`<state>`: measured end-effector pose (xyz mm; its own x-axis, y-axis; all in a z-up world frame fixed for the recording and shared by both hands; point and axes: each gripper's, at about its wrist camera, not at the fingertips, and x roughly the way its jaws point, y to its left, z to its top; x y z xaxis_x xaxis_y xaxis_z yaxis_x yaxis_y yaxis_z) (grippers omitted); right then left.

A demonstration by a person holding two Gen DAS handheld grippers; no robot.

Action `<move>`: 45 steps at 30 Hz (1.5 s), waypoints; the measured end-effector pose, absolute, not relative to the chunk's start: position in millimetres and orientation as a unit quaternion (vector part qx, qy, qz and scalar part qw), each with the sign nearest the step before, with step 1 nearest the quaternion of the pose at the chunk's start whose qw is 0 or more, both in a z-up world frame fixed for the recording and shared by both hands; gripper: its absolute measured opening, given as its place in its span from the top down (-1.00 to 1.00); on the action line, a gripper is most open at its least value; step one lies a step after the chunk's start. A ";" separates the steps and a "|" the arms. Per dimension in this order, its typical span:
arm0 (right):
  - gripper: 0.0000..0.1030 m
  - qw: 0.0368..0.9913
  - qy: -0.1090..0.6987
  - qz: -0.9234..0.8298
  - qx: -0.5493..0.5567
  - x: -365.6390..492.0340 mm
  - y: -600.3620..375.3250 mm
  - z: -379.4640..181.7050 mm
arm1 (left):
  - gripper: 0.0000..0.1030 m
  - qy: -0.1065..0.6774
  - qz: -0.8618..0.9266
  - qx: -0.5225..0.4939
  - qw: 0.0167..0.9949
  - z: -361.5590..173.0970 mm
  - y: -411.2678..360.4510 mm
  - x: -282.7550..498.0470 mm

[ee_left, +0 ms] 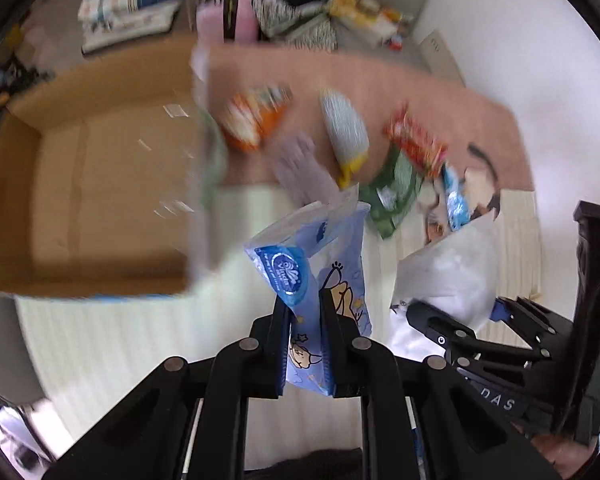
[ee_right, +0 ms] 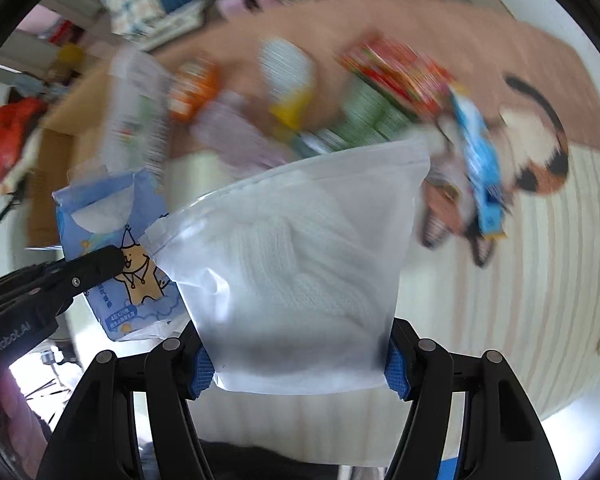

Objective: Organize soft objects
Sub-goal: 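Carry both items into the cardboard box and open both tools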

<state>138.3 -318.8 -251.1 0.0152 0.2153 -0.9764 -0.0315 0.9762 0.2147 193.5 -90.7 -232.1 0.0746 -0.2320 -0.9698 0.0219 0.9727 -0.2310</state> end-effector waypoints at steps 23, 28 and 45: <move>-0.34 0.690 0.723 0.030 -0.009 330.6 -2.7 -333.7 | 0.78 0.753 -0.084 -0.155 0.634 -352.1 158.5 350.1; -0.35 0.678 0.734 0.012 -0.031 351.3 9.8 -364.5 | 0.77 0.764 -0.103 -0.147 0.620 -374.4 152.8 363.8; -1.00 0.686 0.727 0.008 -0.035 349.5 18.8 -345.0 | -0.93 0.730 -0.048 -0.072 0.678 -321.6 165.2 351.7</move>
